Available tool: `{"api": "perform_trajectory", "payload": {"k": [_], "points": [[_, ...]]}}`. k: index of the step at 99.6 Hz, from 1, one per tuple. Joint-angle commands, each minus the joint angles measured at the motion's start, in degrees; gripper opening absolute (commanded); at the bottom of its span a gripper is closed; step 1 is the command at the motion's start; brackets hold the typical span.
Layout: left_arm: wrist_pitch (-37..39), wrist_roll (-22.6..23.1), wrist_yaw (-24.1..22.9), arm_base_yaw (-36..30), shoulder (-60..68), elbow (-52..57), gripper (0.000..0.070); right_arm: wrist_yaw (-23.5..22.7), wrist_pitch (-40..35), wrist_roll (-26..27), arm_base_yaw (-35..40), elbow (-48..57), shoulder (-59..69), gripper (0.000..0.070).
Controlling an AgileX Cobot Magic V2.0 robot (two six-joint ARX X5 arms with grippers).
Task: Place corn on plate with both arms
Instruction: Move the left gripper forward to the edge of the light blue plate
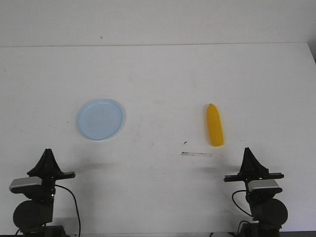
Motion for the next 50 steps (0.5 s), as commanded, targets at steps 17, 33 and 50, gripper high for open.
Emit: {"api": "perform_trajectory", "payload": {"k": [17, 33, 50], "points": [[1.18, 4.17, -0.31, 0.07, 14.21, 14.8, 0.0001, 0.02, 0.7, -0.31, 0.09, -0.07, 0.09, 0.0015], [1.16, 4.42, -0.28, 0.07, 27.85, 24.11, 0.0001, 0.02, 0.7, -0.28, 0.09, -0.07, 0.07, 0.0015], [-2.62, 4.44, -0.26, -0.04, 43.32, 33.0, 0.0001, 0.02, 0.7, -0.28, 0.09, -0.07, 0.07, 0.0015]]}}
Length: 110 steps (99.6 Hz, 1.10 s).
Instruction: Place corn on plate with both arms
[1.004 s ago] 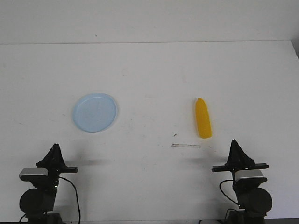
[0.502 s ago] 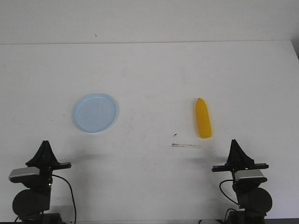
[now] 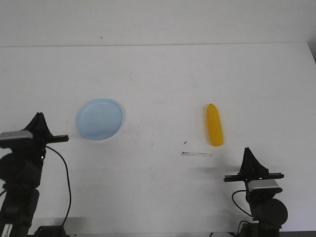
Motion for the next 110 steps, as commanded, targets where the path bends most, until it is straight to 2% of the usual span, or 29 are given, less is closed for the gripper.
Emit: {"api": "perform_trajectory", "payload": {"k": [1, 19, 31, 41, 52, 65, 71, 82, 91, 95, 102, 110], "points": [[-1.97, 0.55, -0.24, -0.09, 6.12, 3.3, 0.0001, 0.02, 0.7, -0.28, 0.09, -0.07, 0.07, 0.0015], [-11.39, 0.55, -0.2, -0.48, 19.98, 11.93, 0.0001, 0.02, 0.7, -0.28, 0.09, -0.07, 0.07, 0.0015], [-22.97, -0.2, 0.24, -0.39, 28.74, 19.19, 0.0001, 0.02, 0.7, -0.28, 0.09, -0.07, 0.07, 0.0015], [-34.05, -5.05, 1.36, 0.74, 35.85, 26.4, 0.0001, 0.04, 0.7, -0.28, 0.09, -0.07, 0.09, 0.0015], [-42.91, -11.41, 7.52, 3.32, 42.62, 32.81, 0.0001, 0.02, 0.7, -0.28, 0.09, -0.07, 0.07, 0.0015], [-43.69, -15.43, 20.02, 7.13, 47.84, 34.36, 0.0001, 0.02, 0.7, -0.31, 0.09, -0.07, 0.07, 0.0015], [-43.71, -15.85, 22.88, 8.37, 49.35, 34.36, 0.0001, 0.02, 0.7, -0.28, 0.09, -0.07, 0.07, 0.0015], [-43.69, -16.04, 24.28, 9.97, 51.91, 34.36, 0.0025, 0.02, 0.7, -0.28, 0.09, -0.07, 0.07, 0.0015], [-43.45, -15.76, 24.3, 10.43, 53.46, 34.36, 0.0176, 0.02, 0.7, -0.31, 0.09, -0.07, 0.07, 0.0015], [-43.34, -15.56, 24.3, 10.4, 54.1, 34.36, 0.0219, 0.02, 0.7, -0.28, 0.09, -0.07, 0.07, 0.0015], [-43.25, -15.58, 25.11, 10.4, 55.25, 34.36, 0.0248, 0.02, 0.7, -0.28, 0.09, -0.07, 0.09, 0.0015], [-42.99, -15.65, 27.3, 10.36, 56.63, 34.34, 0.0248, 0.02, 0.7, -0.31, 0.09, -0.07, 0.09, 0.0015]]}}
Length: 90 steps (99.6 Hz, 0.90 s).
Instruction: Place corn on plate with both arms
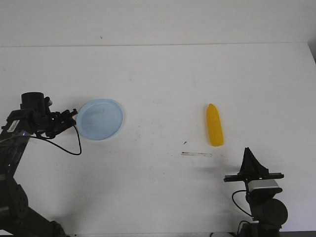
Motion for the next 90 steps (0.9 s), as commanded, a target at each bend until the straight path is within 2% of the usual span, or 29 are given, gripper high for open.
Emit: {"api": "perform_trajectory", "payload": {"k": [1, 9, 54, 58, 65, 71, 90], "points": [[0.17, -0.09, 1.73, 0.04, 2.08, 0.92, 0.0248, 0.02, 0.7, -0.28, 0.09, -0.07, 0.07, 0.0015], [0.72, -0.37, 3.28, -0.17, 3.32, 0.92, 0.0248, 0.02, 0.7, -0.31, 0.09, -0.07, 0.07, 0.0015], [2.16, -0.44, 3.28, -1.84, 6.58, 0.92, 0.0238, 0.02, 0.72, -0.31, 0.09, -0.07, 0.07, 0.0015], [2.27, -0.46, 3.28, -1.9, 6.8, 0.92, 0.0208, 0.02, 0.7, -0.31, 0.09, -0.07, 0.07, 0.0015], [2.23, -0.42, 3.28, -2.25, 6.93, 0.92, 0.0065, 0.02, 0.7, -0.31, 0.09, -0.07, 0.07, 0.0015], [2.23, -0.42, 3.26, -2.25, 6.95, 0.92, 0.0, 0.02, 0.7, -0.31, 0.09, -0.07, 0.07, 0.0015], [2.23, -0.42, 3.3, -2.25, 6.95, 0.92, 0.0001, 0.02, 0.7, -0.28, 0.09, -0.07, 0.07, 0.0015]]}}
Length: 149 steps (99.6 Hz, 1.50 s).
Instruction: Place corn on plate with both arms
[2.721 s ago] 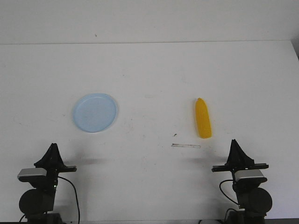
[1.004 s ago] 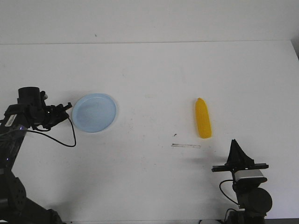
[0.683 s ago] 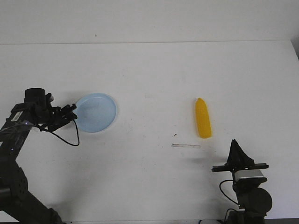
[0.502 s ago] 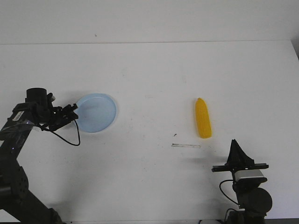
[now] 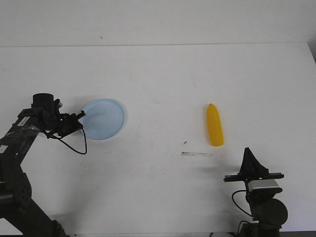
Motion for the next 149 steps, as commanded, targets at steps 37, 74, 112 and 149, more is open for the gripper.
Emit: {"api": "perform_trajectory", "payload": {"k": [37, 74, 112, 149], "points": [[0.04, -1.79, 7.37, -4.22, -2.1, 0.94, 0.0001, 0.02, 0.7, -0.28, 0.09, -0.07, 0.07, 0.0015], [2.14, -6.82, 5.99, -22.84, -2.38, 0.92, 0.0001, 0.02, 0.72, -0.28, 0.09, -0.07, 0.07, 0.0015], [4.02, -10.64, -2.95, -32.85, -1.11, 0.9, 0.0005, 0.02, 0.7, -0.31, 0.09, -0.07, 0.07, 0.0015], [2.03, -10.51, -3.61, -32.87, -1.36, 0.57, 0.0299, 0.02, 0.72, -0.28, 0.09, -0.07, 0.07, 0.0015]]}}
